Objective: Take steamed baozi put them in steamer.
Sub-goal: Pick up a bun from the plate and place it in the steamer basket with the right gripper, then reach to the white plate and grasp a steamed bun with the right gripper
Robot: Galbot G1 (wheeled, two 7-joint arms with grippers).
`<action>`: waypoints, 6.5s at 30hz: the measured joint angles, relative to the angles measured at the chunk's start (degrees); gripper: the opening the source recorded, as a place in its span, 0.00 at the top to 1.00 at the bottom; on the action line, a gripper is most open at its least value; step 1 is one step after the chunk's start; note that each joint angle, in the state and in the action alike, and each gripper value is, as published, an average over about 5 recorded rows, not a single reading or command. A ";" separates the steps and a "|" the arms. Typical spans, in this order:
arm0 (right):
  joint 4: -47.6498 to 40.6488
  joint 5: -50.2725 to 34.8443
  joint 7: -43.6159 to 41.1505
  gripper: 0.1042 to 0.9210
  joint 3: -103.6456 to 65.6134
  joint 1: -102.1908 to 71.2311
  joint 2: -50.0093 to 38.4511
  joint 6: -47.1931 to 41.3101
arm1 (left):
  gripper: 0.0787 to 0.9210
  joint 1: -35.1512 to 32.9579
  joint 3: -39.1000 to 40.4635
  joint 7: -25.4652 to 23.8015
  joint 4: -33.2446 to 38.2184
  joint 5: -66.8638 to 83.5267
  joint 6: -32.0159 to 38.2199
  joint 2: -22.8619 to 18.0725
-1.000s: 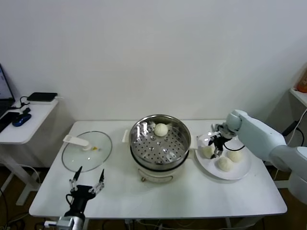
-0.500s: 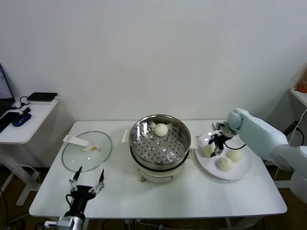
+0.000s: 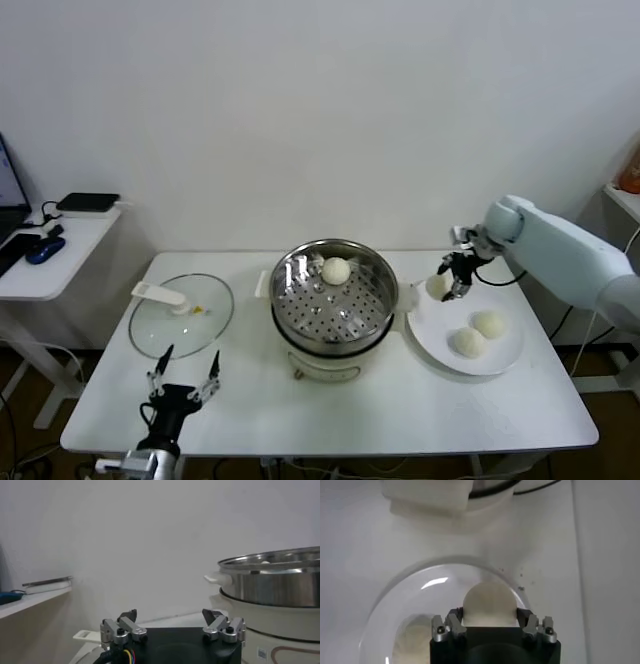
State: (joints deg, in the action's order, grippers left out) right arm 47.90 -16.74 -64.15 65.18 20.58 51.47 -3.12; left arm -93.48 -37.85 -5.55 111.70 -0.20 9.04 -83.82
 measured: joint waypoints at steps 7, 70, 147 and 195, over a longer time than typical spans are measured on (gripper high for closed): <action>8.49 -7.77 -0.10 0.28 7.34 9.46 -1.70 -1.94 | 0.12 -0.20 0.19 0.01 0.76 -0.15 -0.12 -0.16; 3.72 -23.00 5.45 0.28 13.52 6.99 27.15 -10.89 | 0.12 -1.97 -1.10 0.77 3.72 0.87 0.55 1.63; 21.27 6.91 -0.87 0.12 12.70 4.47 -15.32 -0.07 | 0.12 -1.37 -0.29 1.57 3.80 -0.26 0.13 1.66; 5.30 17.73 -0.71 0.17 -2.51 -13.06 -4.30 1.73 | 0.12 -0.48 -0.70 1.58 2.40 -0.26 -0.38 0.89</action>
State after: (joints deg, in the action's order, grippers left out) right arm 53.20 0.98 -64.87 62.67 7.51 47.17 -1.38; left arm -93.96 -38.55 -3.97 114.10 -0.46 8.66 -82.93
